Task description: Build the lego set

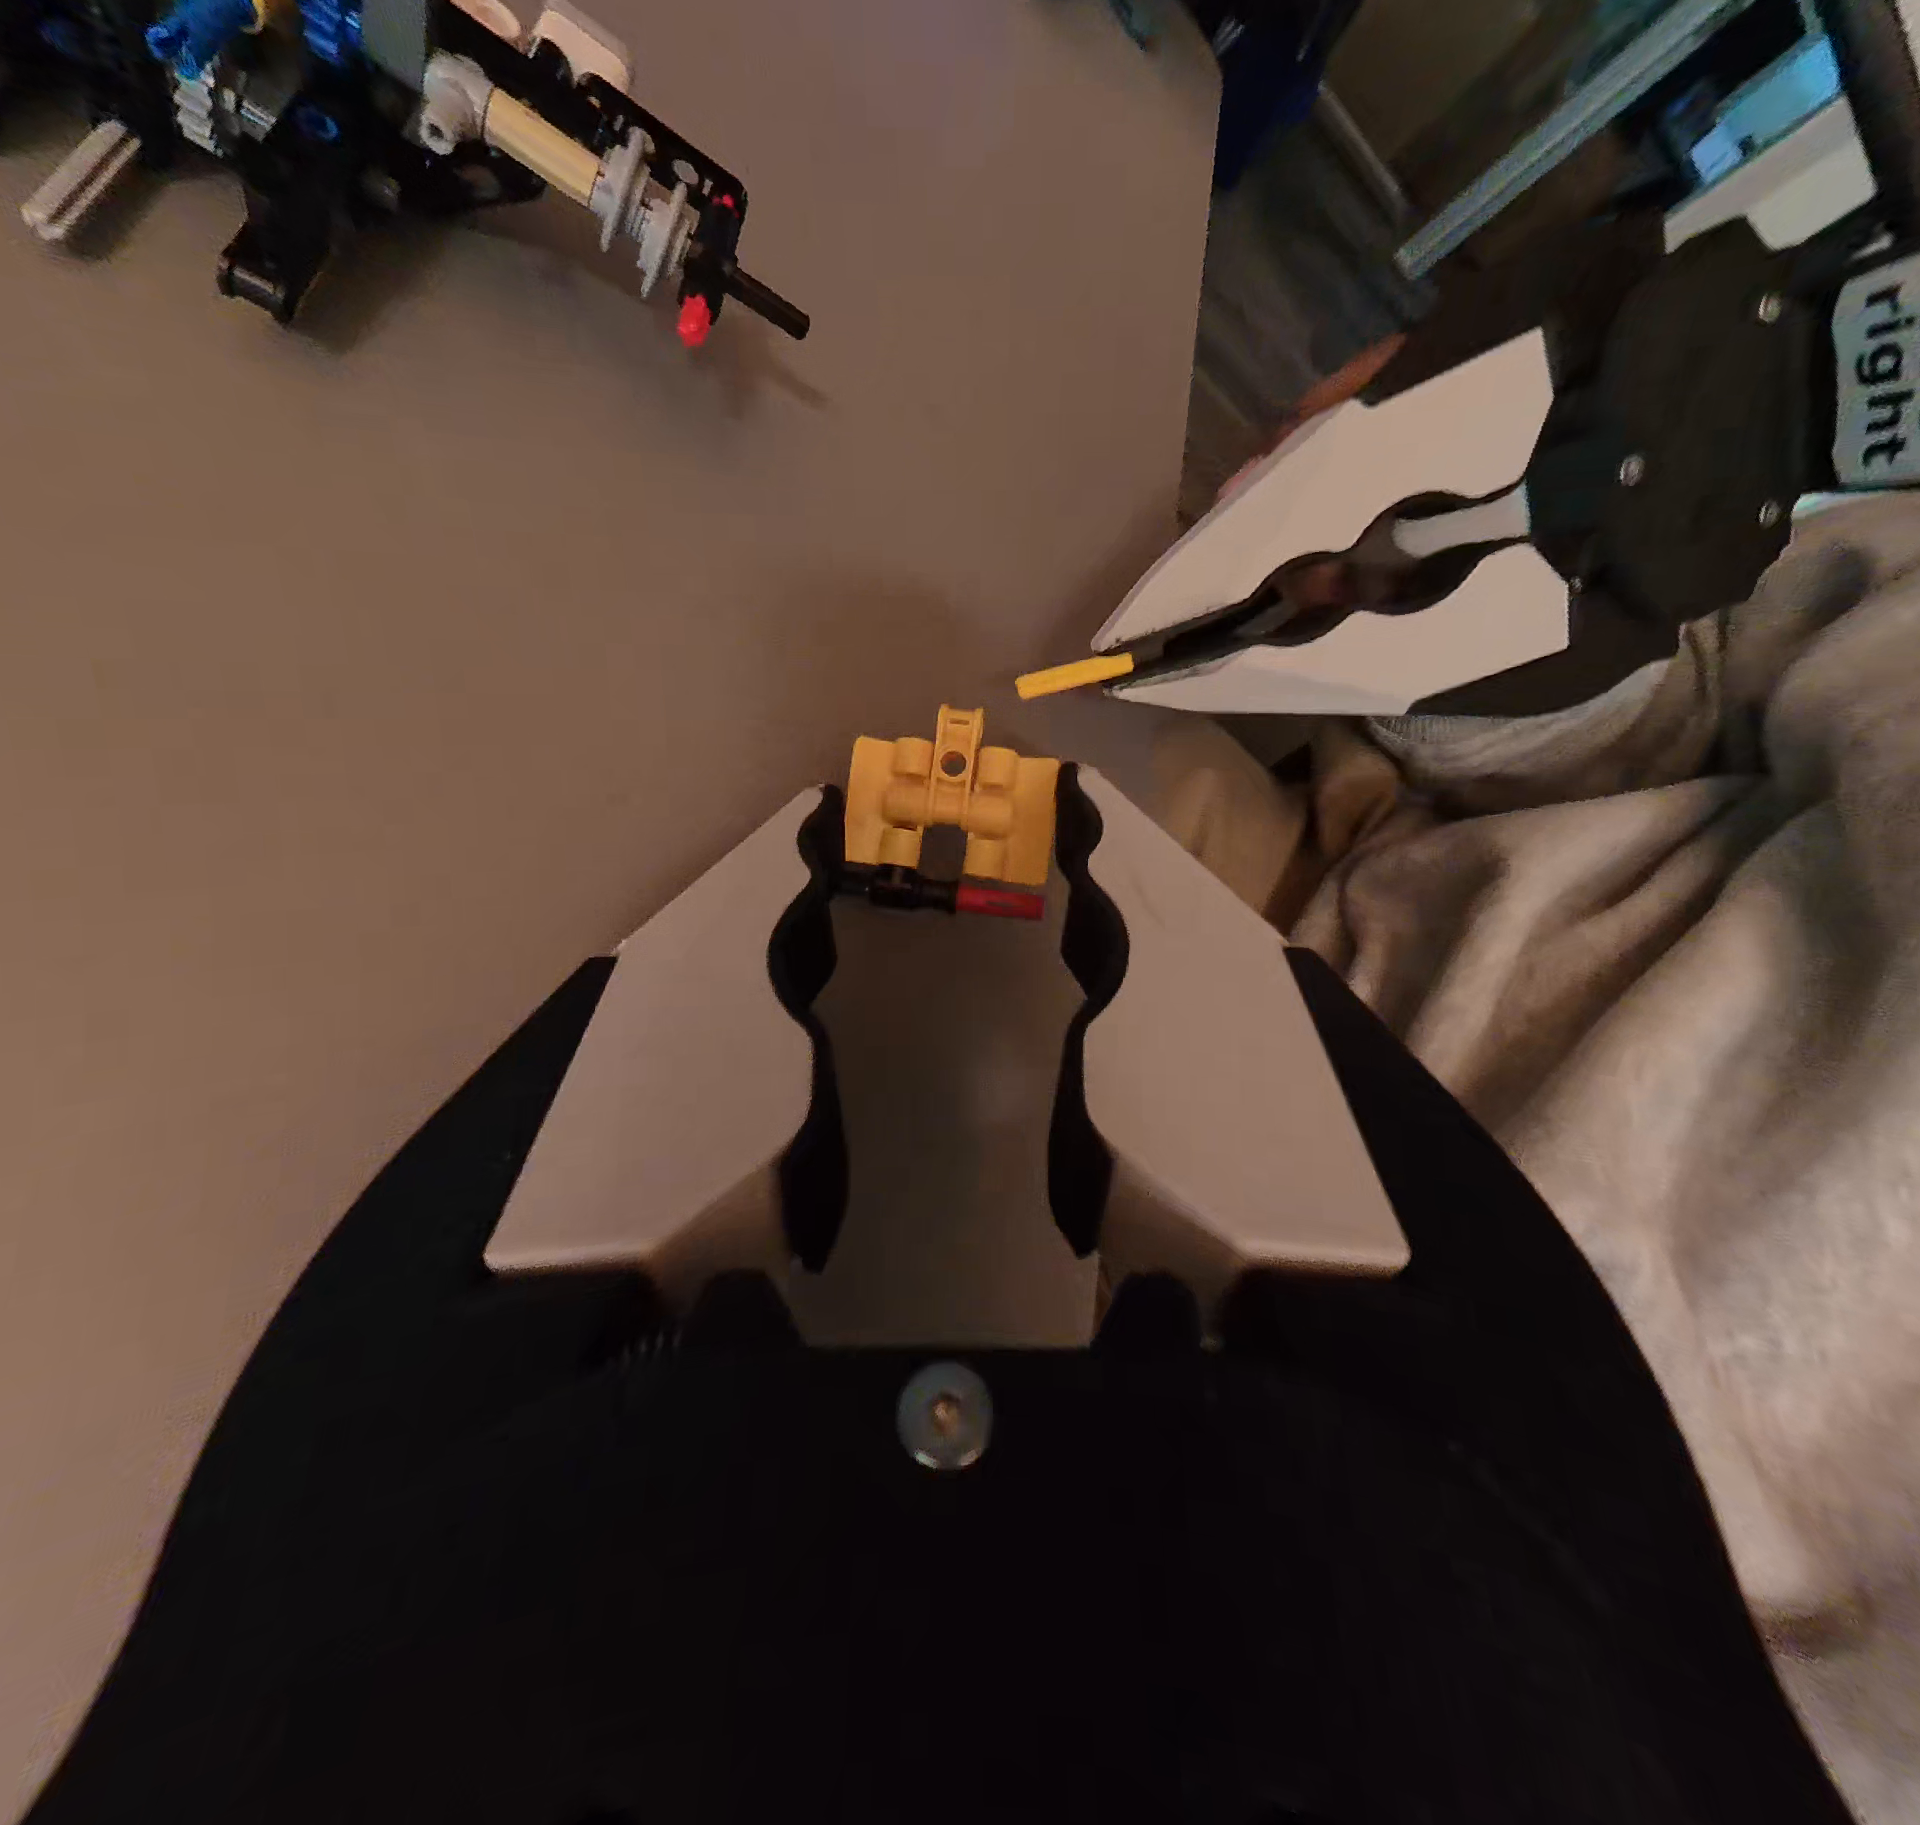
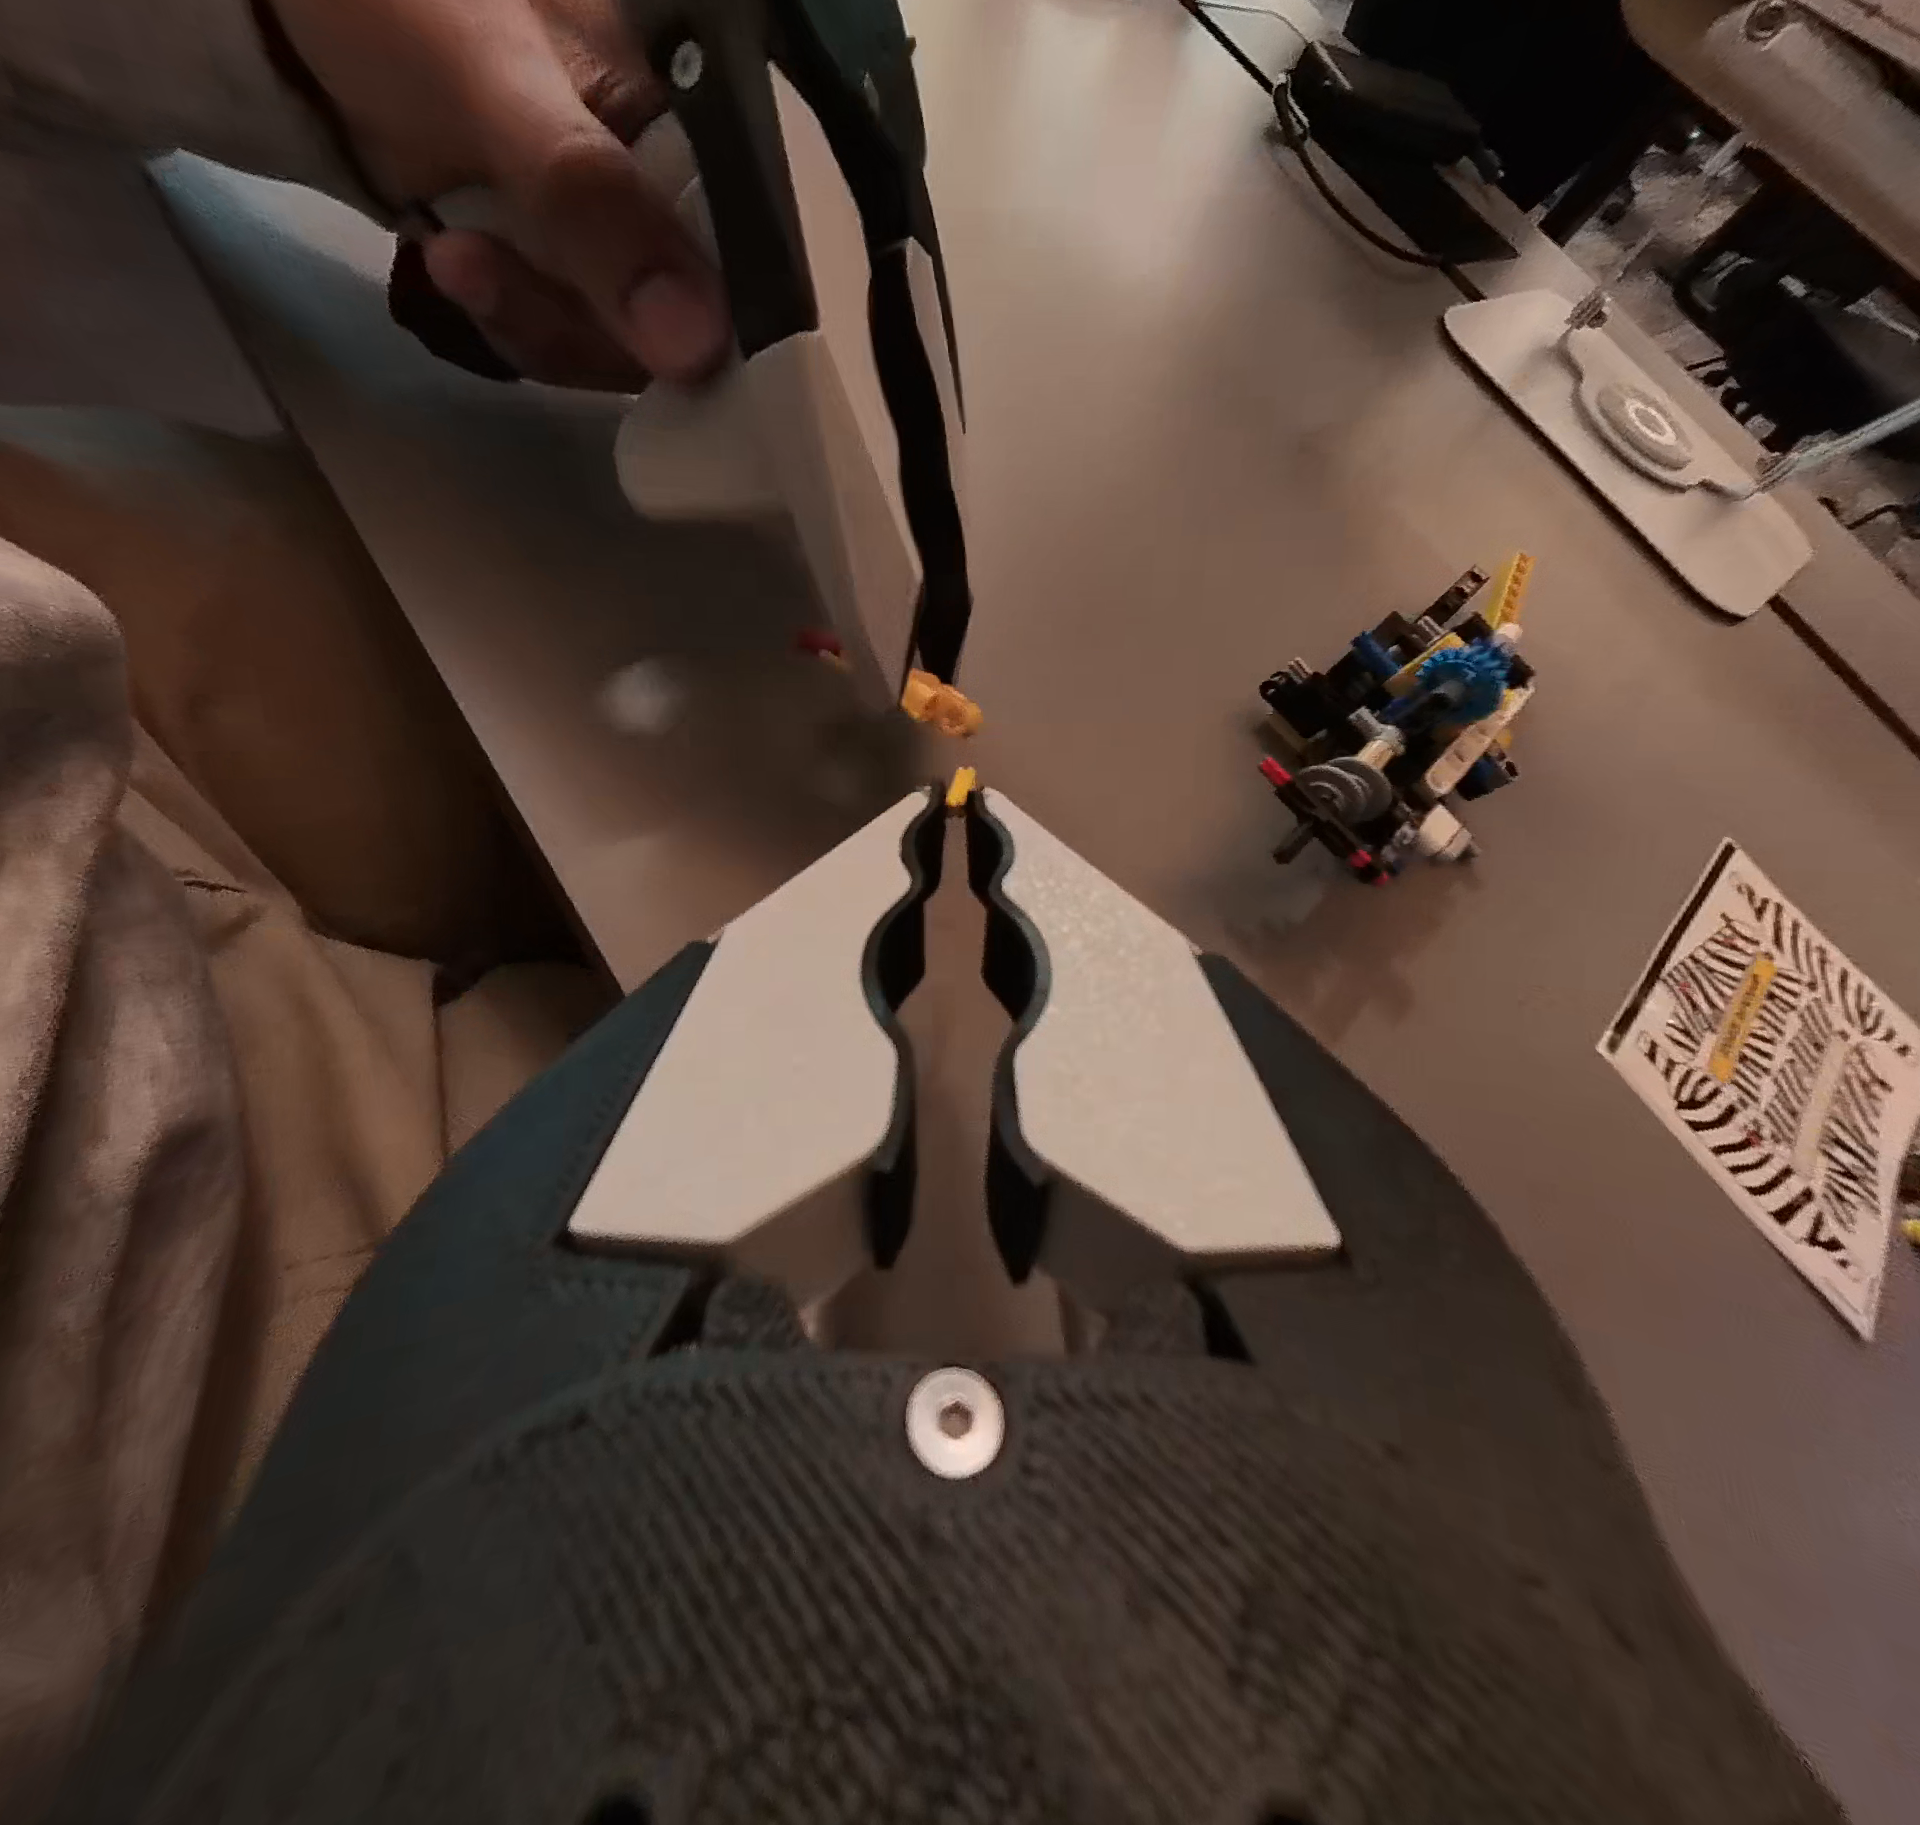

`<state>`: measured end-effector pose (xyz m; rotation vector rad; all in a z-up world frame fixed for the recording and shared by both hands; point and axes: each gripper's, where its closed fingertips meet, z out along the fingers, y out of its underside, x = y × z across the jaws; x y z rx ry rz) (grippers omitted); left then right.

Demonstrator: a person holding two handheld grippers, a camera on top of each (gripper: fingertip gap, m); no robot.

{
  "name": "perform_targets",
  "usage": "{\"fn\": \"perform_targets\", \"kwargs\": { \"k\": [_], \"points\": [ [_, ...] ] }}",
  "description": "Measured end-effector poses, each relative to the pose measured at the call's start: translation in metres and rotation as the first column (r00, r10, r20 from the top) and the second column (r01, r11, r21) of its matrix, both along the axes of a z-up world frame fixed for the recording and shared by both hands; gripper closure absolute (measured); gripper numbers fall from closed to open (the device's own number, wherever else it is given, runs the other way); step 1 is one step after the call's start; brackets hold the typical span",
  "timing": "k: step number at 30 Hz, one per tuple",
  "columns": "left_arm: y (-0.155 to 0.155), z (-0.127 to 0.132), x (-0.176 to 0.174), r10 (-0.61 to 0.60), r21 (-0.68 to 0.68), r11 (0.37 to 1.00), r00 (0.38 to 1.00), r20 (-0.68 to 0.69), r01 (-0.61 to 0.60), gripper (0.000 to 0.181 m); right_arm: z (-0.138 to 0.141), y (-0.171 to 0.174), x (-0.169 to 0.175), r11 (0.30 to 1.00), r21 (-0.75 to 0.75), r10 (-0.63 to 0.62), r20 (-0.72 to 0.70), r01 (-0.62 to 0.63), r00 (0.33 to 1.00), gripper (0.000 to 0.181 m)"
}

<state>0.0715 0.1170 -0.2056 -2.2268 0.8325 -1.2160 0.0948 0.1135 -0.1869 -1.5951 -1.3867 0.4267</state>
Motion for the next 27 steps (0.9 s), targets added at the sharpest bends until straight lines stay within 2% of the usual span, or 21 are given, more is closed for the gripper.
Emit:
{"fn": "perform_targets", "kwargs": {
  "k": [16, 27],
  "points": [
    [-0.0023, -0.0049, 0.0051, 0.023, -0.068, 0.997, 1.0, -0.001, -0.023, 0.141, -0.0019, -0.0022, -0.0074, 0.999, 0.052, 0.003, 0.041, -0.005, 0.999, 0.179],
    [-0.0036, -0.0083, 0.0072, 0.032, -0.067, 0.997, 0.999, -0.032, -0.034, 0.141, -0.0081, -0.0023, -0.0078, 0.999, 0.054, 0.0, 0.077, -0.004, 0.997, 0.179]
  ]
}}
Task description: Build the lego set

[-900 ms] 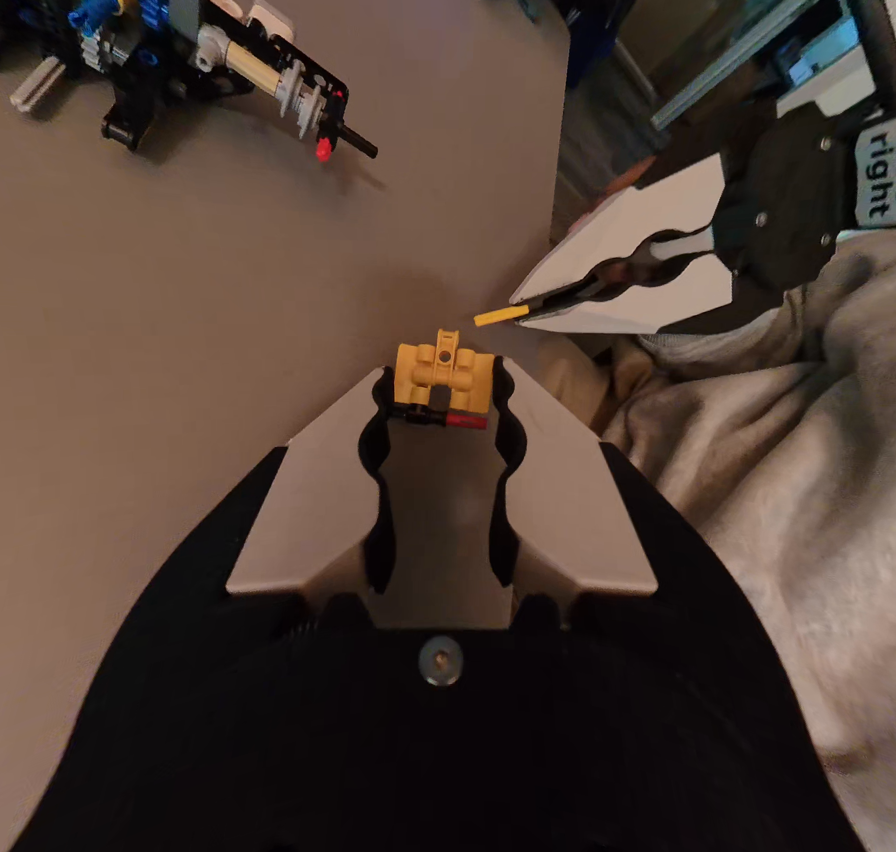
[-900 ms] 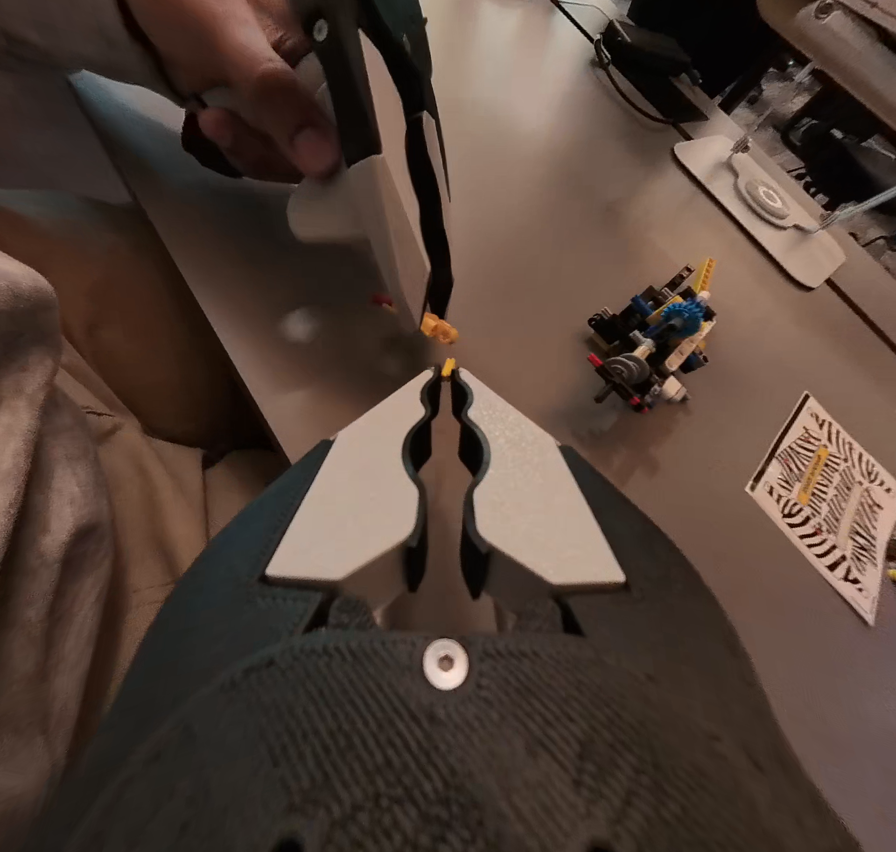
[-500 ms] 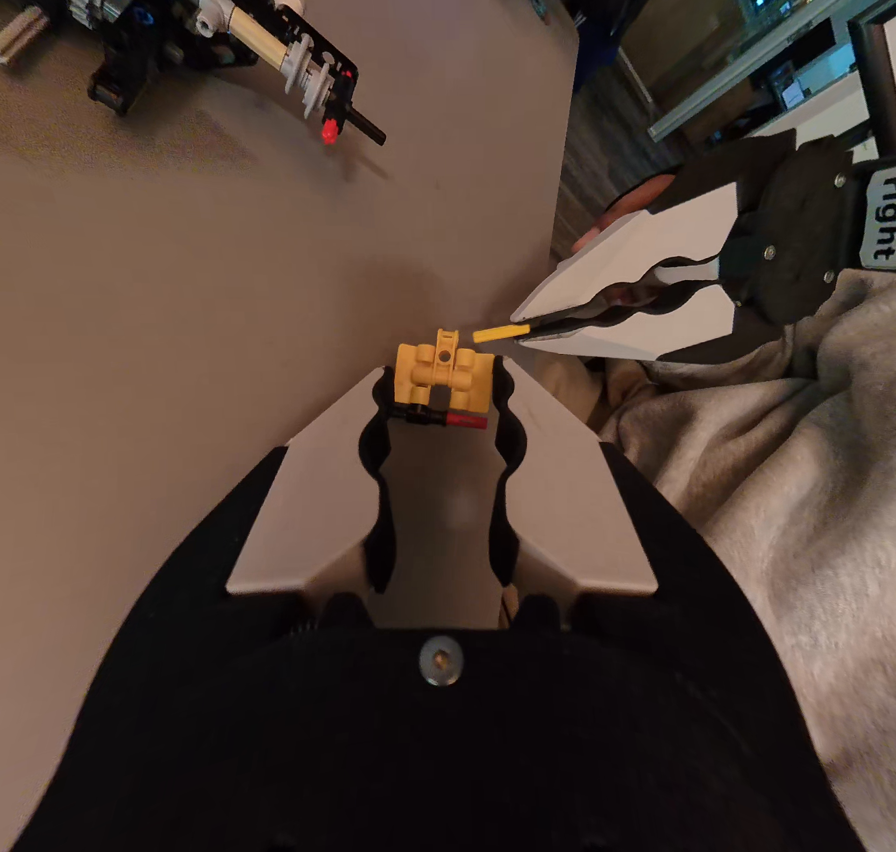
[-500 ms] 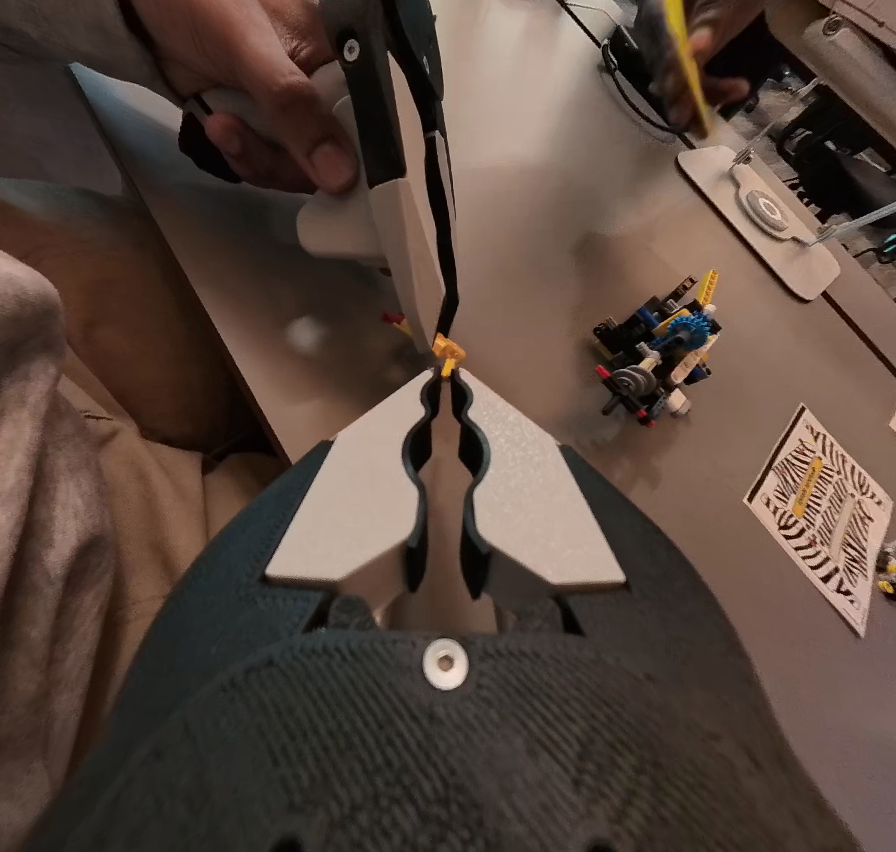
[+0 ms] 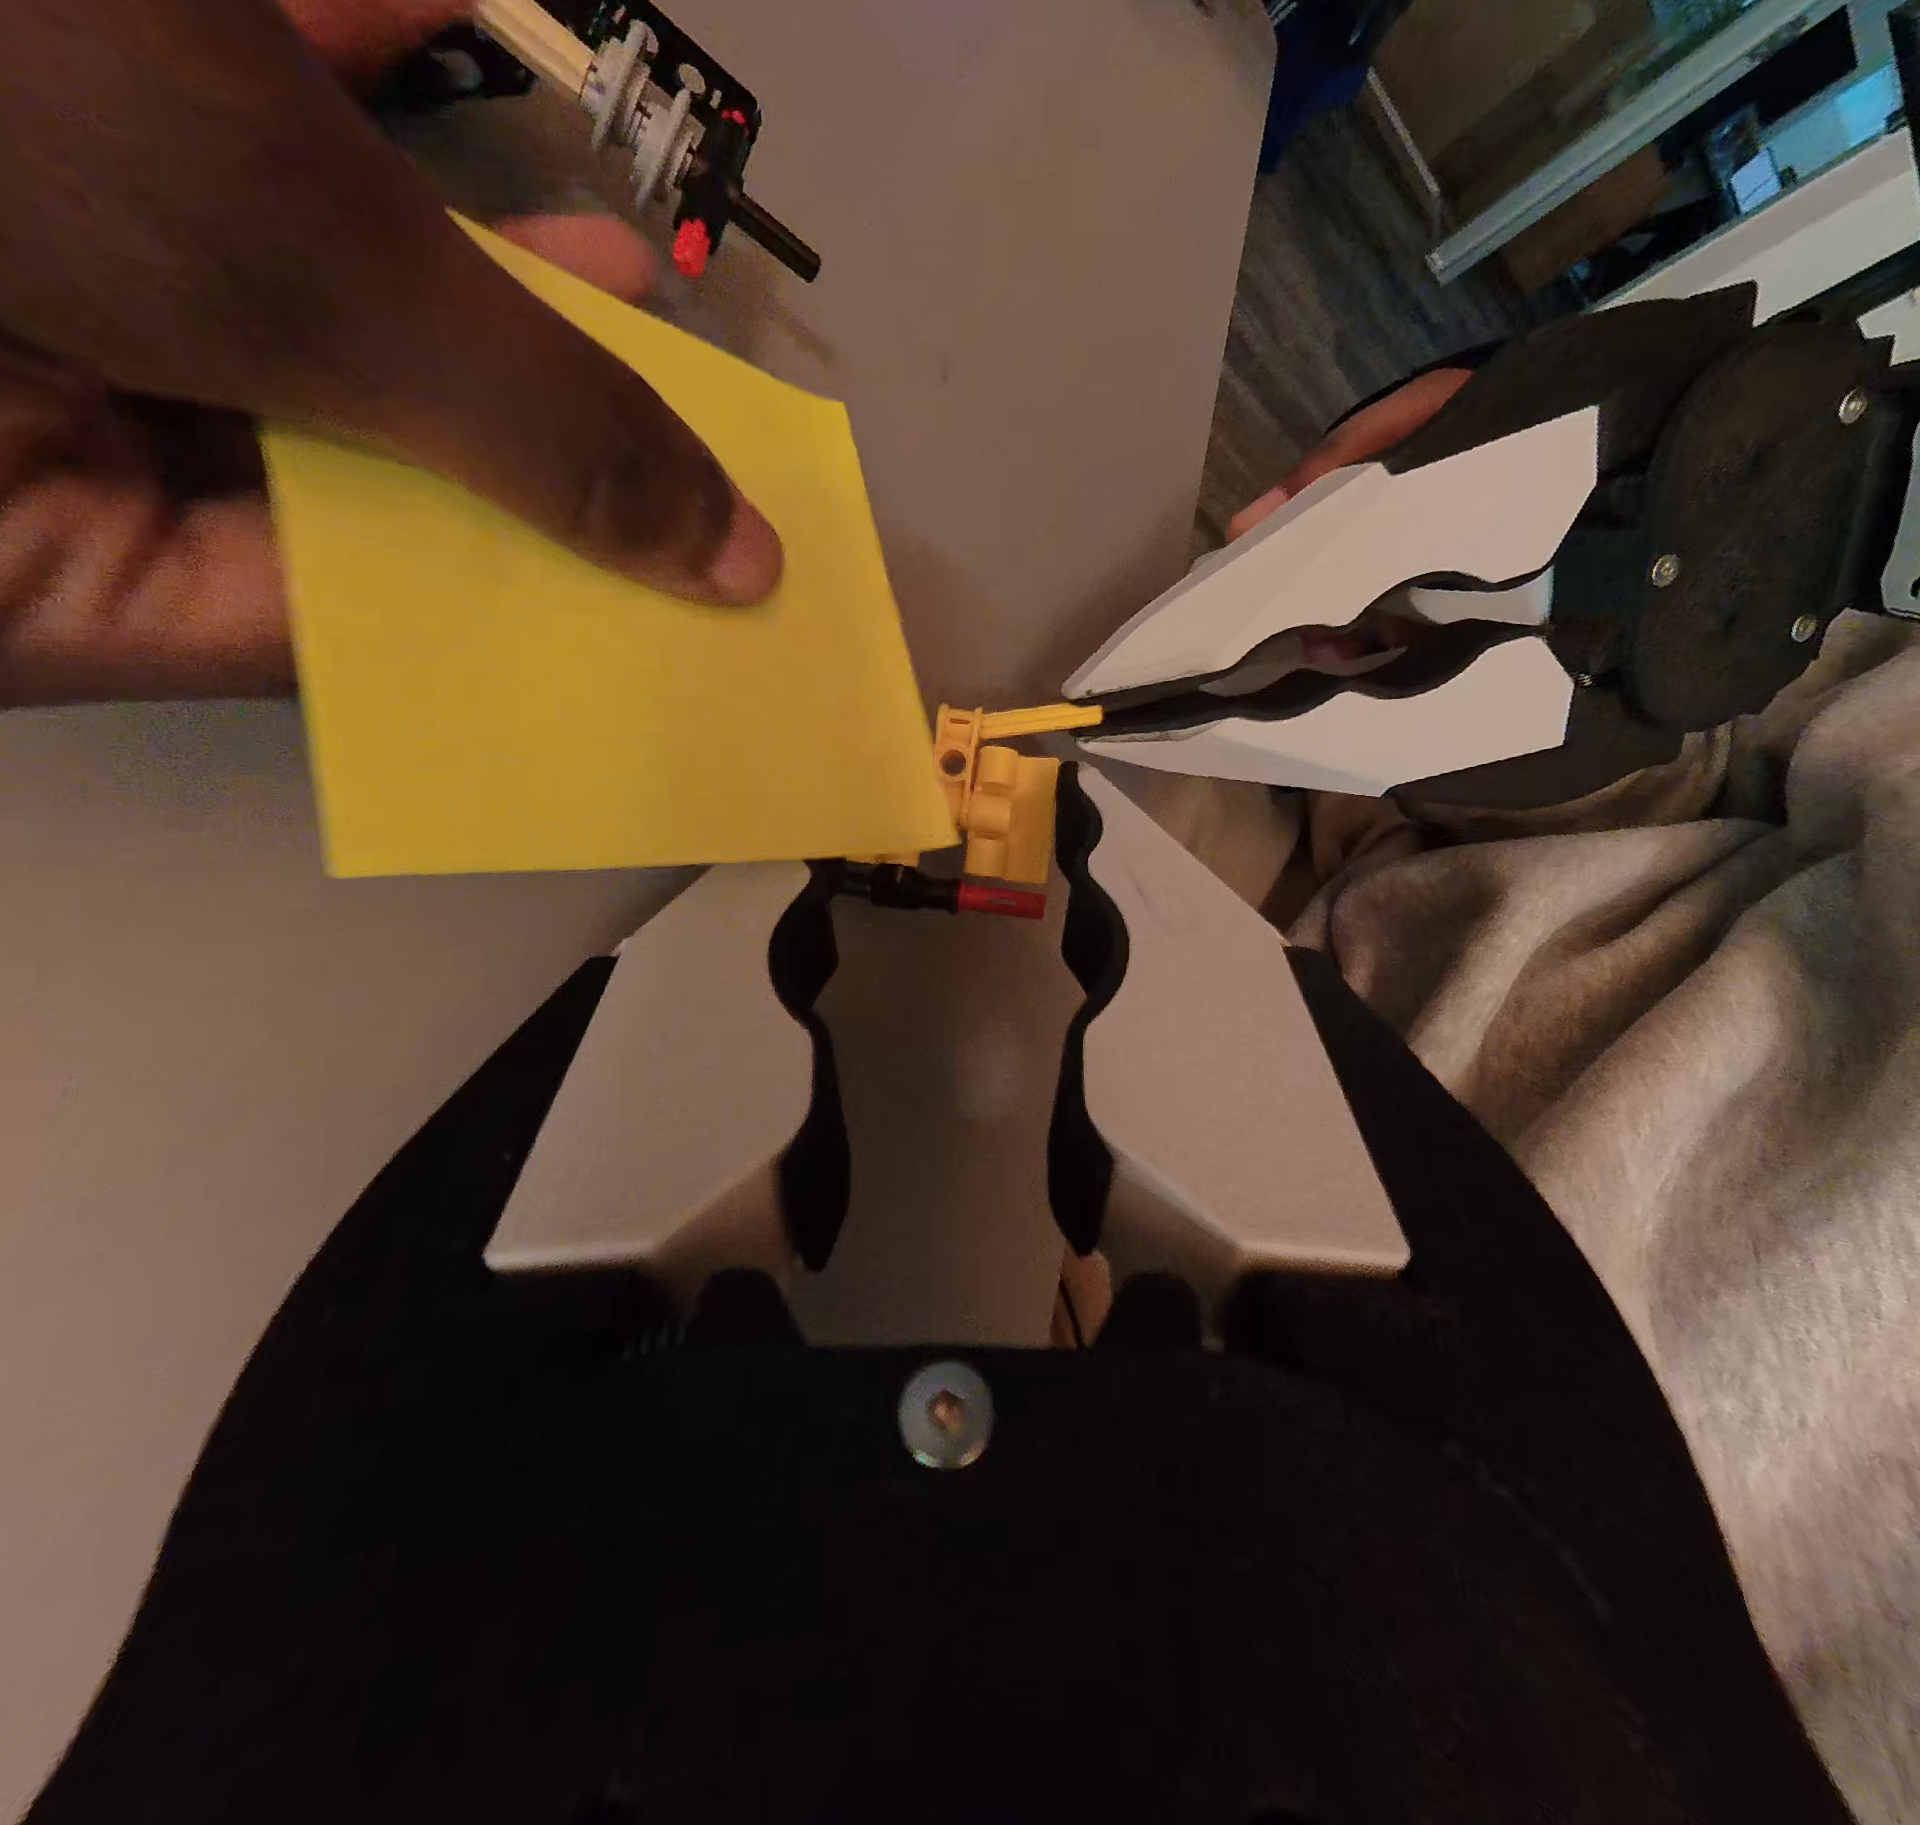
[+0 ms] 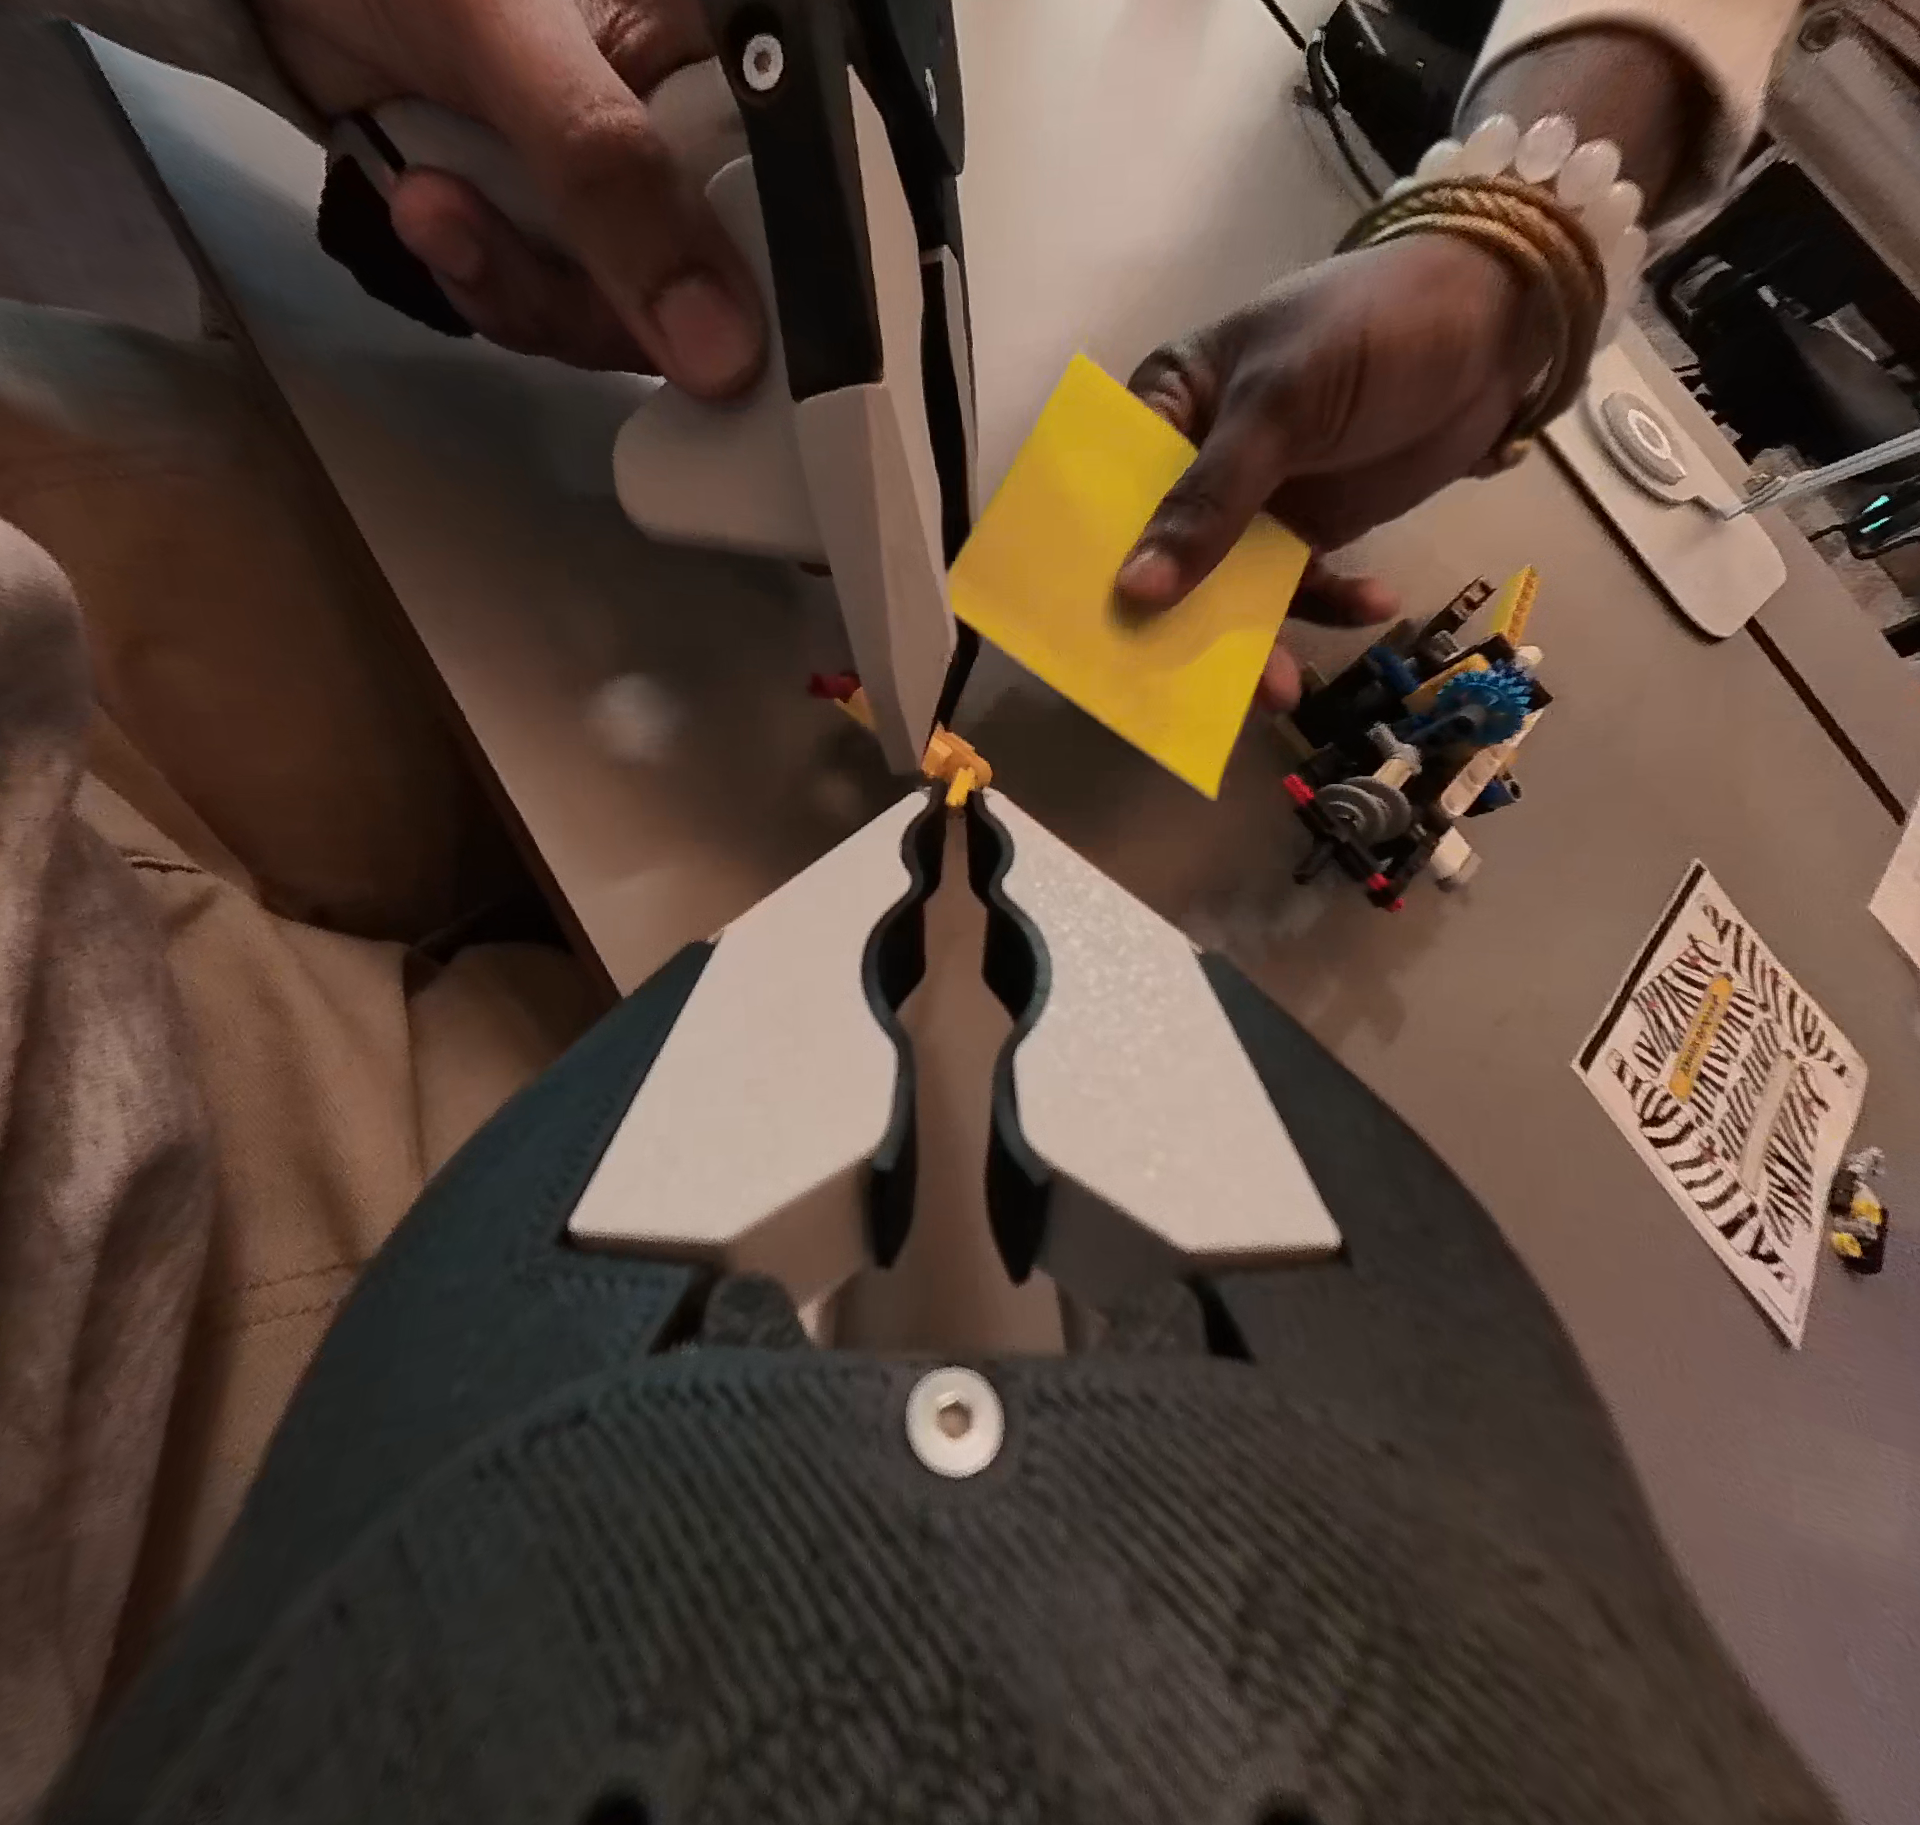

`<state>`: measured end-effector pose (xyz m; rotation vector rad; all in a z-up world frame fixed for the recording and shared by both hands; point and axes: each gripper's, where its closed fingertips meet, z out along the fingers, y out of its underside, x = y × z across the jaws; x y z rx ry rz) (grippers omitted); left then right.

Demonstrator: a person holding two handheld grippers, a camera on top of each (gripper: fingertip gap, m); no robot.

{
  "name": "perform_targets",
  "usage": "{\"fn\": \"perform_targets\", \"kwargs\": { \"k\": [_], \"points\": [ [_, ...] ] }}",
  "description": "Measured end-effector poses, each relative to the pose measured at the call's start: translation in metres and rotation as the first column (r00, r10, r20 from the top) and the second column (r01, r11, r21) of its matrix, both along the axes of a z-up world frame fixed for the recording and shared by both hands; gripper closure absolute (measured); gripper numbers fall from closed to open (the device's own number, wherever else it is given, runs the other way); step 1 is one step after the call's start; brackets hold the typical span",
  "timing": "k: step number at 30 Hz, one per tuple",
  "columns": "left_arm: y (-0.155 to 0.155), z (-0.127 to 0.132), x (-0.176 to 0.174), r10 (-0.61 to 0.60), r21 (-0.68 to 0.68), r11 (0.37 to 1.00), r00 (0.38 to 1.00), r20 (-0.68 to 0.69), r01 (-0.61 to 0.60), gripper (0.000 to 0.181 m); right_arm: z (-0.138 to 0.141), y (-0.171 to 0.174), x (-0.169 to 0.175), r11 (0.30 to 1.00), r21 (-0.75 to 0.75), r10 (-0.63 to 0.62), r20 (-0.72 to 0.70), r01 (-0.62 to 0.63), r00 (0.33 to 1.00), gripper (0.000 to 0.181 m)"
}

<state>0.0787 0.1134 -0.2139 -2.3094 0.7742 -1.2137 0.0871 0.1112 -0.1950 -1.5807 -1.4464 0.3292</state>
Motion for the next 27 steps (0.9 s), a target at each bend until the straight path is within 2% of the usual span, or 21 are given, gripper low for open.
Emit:
{"fn": "perform_targets", "kwargs": {
  "k": [27],
  "points": [
    [-0.0001, -0.0057, -0.0002, 0.016, -0.008, 1.0, 1.0, -0.026, -0.016, 0.142, -0.0061, -0.0004, 0.0006, 1.0, -0.023, -0.013, 0.022, 0.013, 1.0, 0.179]
  ]
}}
